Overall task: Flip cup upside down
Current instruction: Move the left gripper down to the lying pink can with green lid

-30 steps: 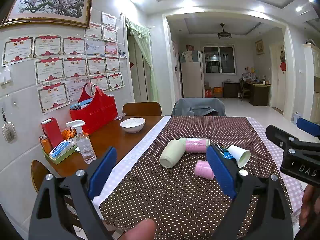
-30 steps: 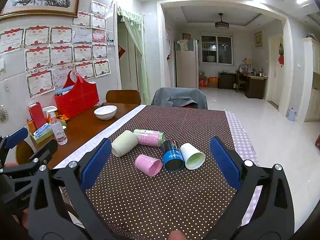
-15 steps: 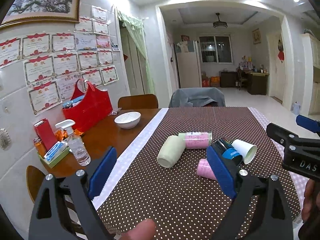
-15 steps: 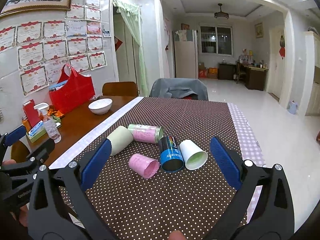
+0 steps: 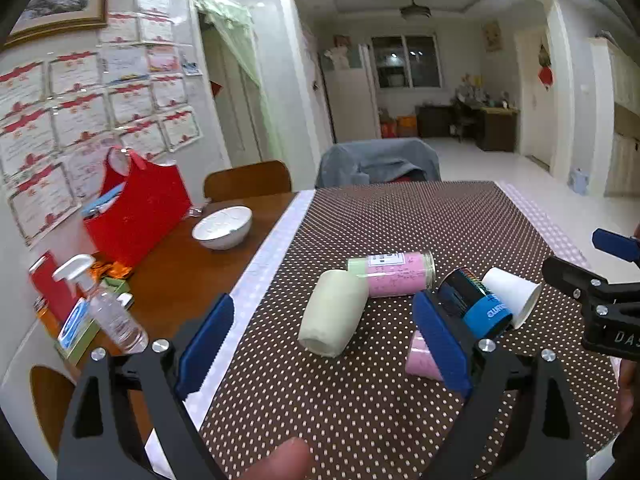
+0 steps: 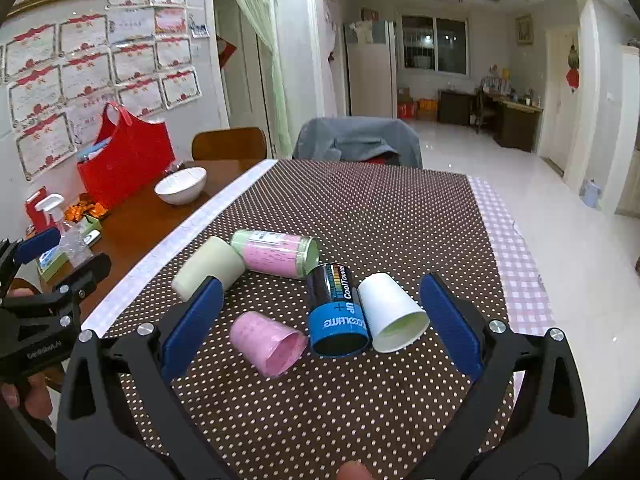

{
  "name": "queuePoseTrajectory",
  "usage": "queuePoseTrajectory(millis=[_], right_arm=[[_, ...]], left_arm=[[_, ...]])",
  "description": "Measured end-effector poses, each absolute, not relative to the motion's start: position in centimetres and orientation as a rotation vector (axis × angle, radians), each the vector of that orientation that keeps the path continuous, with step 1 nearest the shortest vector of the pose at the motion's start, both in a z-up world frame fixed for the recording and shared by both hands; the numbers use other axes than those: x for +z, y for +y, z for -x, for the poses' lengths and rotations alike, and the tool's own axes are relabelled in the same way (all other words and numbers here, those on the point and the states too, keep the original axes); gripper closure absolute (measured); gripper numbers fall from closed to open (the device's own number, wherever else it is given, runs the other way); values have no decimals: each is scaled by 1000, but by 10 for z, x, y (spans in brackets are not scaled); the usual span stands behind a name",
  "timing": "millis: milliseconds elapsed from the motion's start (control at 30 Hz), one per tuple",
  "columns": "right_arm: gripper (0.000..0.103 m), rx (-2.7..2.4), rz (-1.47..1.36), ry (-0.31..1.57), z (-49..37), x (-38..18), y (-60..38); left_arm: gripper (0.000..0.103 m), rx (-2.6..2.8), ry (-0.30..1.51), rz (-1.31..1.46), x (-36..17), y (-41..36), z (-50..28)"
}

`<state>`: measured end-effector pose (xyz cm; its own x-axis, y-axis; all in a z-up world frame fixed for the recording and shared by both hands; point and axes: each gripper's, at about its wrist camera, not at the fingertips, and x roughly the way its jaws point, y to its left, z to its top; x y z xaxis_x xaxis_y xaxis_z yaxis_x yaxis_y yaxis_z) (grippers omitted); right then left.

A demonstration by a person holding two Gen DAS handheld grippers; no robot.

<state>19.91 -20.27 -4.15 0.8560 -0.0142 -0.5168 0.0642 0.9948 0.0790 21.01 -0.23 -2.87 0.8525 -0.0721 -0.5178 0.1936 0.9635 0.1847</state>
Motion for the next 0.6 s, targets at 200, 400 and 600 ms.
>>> queuePoseTrajectory(millis=[200, 400, 600], right_arm=[[6, -48, -111, 613, -235, -62, -217], [6, -53, -153, 689, -265, -87, -230], [6, -62, -202, 737, -287, -110, -241]], left_arm=[[13, -228, 602, -296, -45, -16, -264], [13, -325, 692, -396, -71, -35, -313], [13, -416, 780, -500, -101, -53, -342]])
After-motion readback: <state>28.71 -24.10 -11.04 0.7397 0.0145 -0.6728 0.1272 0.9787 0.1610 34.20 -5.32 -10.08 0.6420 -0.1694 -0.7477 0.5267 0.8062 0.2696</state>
